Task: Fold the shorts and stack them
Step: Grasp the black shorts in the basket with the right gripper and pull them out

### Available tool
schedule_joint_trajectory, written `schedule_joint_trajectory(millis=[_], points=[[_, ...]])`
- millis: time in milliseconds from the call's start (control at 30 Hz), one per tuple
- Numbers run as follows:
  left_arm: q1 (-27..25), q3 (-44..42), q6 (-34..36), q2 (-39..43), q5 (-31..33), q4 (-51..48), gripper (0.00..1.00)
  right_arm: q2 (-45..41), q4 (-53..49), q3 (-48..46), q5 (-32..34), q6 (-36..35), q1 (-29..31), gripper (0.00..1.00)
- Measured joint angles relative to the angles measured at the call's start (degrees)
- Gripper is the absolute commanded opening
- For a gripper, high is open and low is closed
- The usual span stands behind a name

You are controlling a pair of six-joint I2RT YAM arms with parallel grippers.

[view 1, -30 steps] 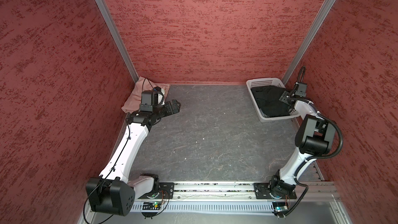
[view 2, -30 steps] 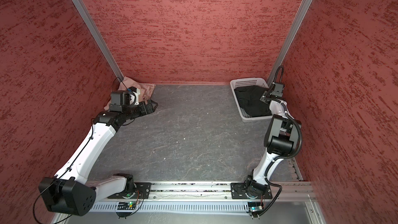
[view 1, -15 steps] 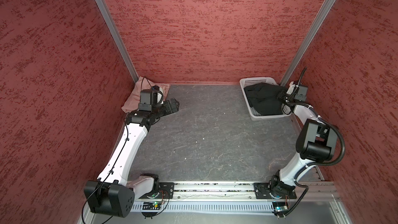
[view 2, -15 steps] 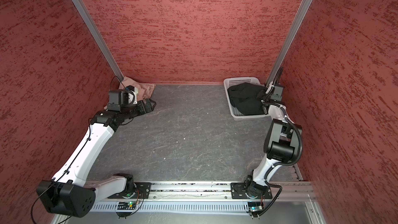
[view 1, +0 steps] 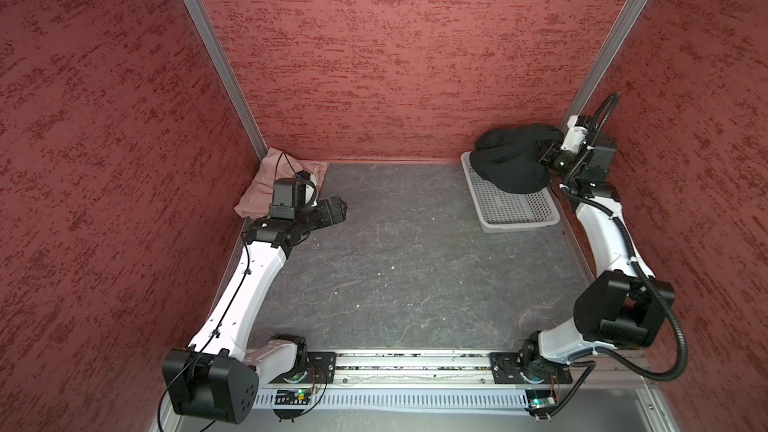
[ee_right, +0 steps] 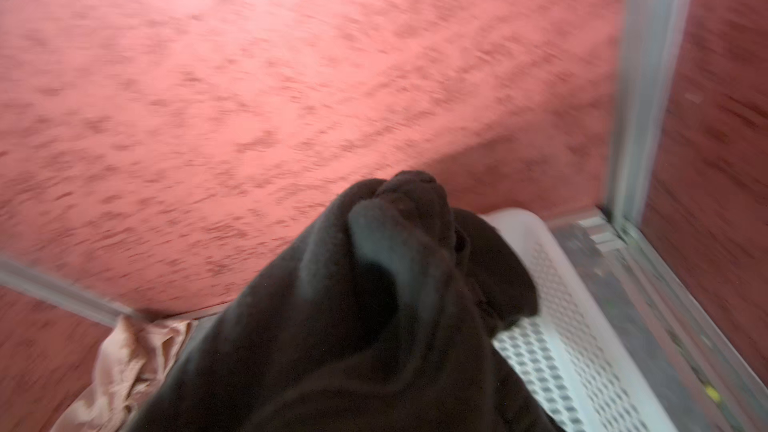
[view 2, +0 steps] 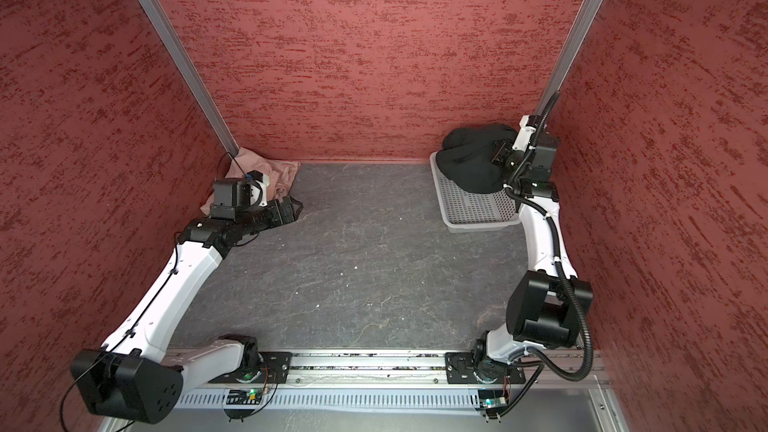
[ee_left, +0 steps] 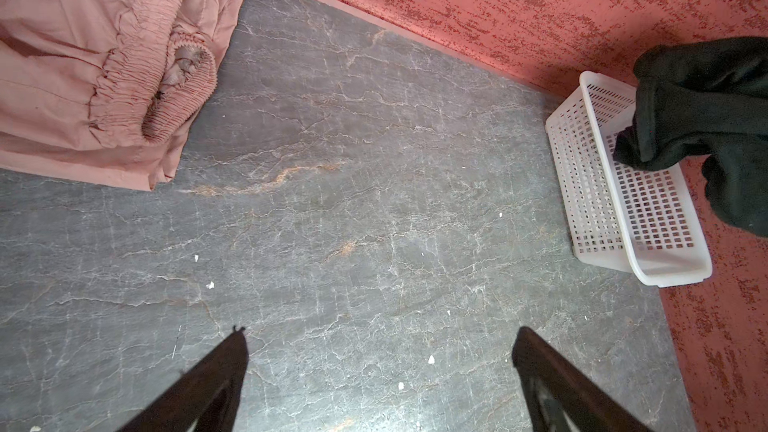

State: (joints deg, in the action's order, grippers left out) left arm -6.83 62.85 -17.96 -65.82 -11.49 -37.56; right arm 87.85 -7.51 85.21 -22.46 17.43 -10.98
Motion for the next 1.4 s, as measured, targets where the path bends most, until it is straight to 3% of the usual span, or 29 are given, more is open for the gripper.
schedule_joint_trajectory(millis=[133,300,533,800,833,933,1033,1267,1400], points=[[0.0,-0.35,1.09,2.14,-0.09,0.42,1.0,-0.72,-2.03,6.82,-2.86,-1.62,8.7,0.0],[0.0,-0.59,2.95,6.34,0.02,0.59,0.99,-5.66,-1.49,7.63,-8.96,-1.36,19.1,0.0],[0.0,-1.07,5.05,9.57,-0.04,0.39,0.99,-7.04,2.71,-3.1,-12.44,0.0,30.45,0.0],[0.0,-3.74,6.08,10.82,0.07,-1.9,0.99,3.5,2.84,-18.49,-7.82,1.44,33.46,0.0],[0.0,-4.04,6.1,11.13,0.07,-1.99,0.99,4.42,1.92,-19.56,-7.06,1.55,33.46,0.06],[0.0,-4.98,6.25,11.74,0.24,-2.12,0.99,5.75,-1.62,-19.85,-3.3,1.16,33.44,0.55],[0.0,-5.92,6.27,11.63,0.63,-2.34,0.99,5.75,-5.35,-17.42,-0.13,-0.17,33.38,0.72],[-0.15,-8.46,5.99,9.86,-0.33,-0.72,0.99,6.25,-9.53,-8.83,6.38,-2.21,33.38,0.79],[-0.48,-11.37,4.17,8.26,-2.08,2.03,0.99,11.19,-11.61,-1.88,10.97,-2.19,32.59,0.81]])
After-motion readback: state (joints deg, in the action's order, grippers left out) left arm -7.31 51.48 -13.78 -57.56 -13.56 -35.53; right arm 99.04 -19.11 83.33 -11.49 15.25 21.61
